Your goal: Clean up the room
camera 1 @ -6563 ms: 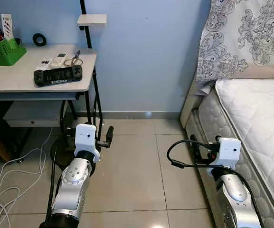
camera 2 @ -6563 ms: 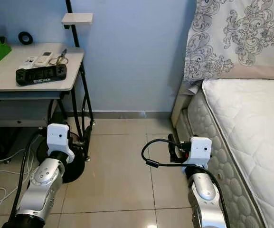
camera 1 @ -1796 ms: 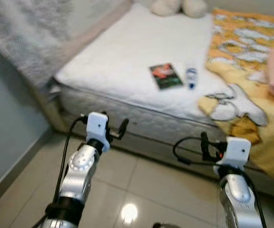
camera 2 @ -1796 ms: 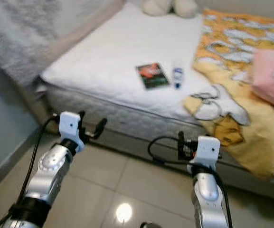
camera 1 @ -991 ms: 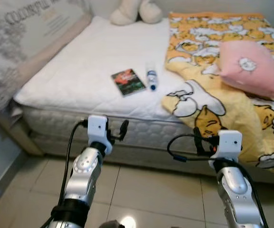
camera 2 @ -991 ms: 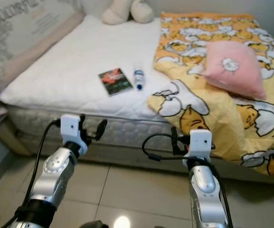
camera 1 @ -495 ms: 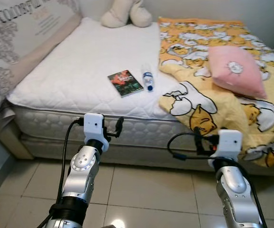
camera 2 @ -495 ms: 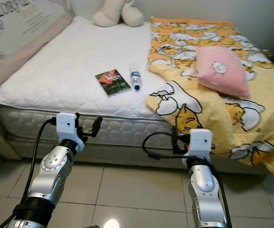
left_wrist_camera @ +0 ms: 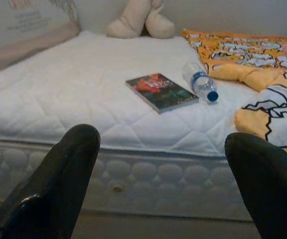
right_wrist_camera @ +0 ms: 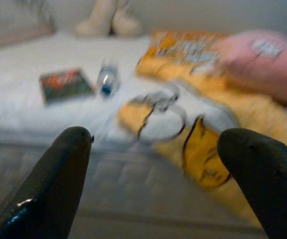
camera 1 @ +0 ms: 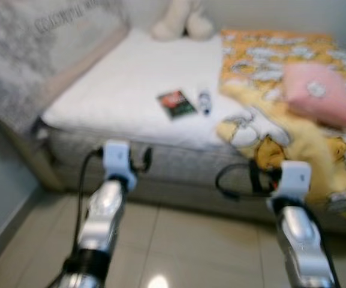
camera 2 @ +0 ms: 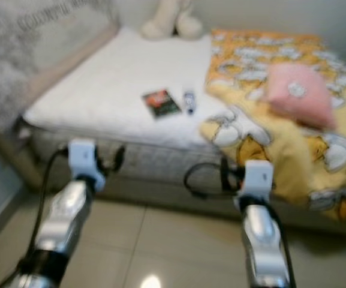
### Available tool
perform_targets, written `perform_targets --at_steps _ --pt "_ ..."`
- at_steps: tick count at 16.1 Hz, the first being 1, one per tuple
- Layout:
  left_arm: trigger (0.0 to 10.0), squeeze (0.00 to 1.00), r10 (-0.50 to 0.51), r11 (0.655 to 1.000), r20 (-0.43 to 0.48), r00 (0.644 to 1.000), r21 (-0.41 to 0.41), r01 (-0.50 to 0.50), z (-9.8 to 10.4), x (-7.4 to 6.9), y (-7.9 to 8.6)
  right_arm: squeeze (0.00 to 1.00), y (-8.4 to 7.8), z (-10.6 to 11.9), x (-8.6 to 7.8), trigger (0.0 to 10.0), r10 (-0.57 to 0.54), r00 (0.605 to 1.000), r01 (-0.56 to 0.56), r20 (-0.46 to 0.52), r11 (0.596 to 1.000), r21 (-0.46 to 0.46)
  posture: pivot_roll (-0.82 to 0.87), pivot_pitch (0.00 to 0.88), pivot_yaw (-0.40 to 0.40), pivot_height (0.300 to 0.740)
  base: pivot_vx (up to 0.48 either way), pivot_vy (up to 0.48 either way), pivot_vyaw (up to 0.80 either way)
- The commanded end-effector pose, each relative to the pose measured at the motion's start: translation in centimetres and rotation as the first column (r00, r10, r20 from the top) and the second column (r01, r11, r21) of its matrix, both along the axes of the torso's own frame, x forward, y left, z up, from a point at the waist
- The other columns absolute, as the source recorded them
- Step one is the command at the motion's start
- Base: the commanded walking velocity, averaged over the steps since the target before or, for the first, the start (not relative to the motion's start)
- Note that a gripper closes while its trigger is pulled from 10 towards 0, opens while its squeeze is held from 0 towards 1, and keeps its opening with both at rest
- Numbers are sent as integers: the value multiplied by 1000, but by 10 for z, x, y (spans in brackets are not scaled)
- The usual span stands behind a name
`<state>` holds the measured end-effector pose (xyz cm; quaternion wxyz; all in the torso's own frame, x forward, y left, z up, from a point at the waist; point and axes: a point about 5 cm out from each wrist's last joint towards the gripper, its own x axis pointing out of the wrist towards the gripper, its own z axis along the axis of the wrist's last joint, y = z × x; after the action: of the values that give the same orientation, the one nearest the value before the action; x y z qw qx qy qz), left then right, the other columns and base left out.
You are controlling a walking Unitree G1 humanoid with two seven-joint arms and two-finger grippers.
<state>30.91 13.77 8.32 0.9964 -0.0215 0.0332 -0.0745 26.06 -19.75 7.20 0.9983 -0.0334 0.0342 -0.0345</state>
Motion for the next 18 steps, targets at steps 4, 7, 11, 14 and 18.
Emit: perform_targets --at_steps 4,7,11,14,18 --pt "10000 0 26 1000 18 999 -1 -26 7 4 8 0 5 3 1 10000 30 999 -30 15 999 10 -59 0 48 740 480 0 0" --pt "10000 0 15 1000 30 999 18 -16 7 -1 12 0 5 2 -7 10000 0 999 -2 32 998 60 -59 0 47 740 480 0 0" --pt "10000 0 -97 992 -26 995 82 99 -16 -55 39 0 12 -17 -53 10000 58 997 -57 -56 998 20 -66 0 39 740 462 0 0" --pt "10000 0 -115 992 35 993 60 113 -4 -37 11 0 11 -14 -44 10000 35 999 -35 -30 999 25 -68 0 34 740 469 0 0" --pt "10000 0 -116 993 71 991 47 113 9 -28 7 0 8 -9 -31 10000 20 1000 -19 -4 1000 21 -70 0 43 740 480 0 0"
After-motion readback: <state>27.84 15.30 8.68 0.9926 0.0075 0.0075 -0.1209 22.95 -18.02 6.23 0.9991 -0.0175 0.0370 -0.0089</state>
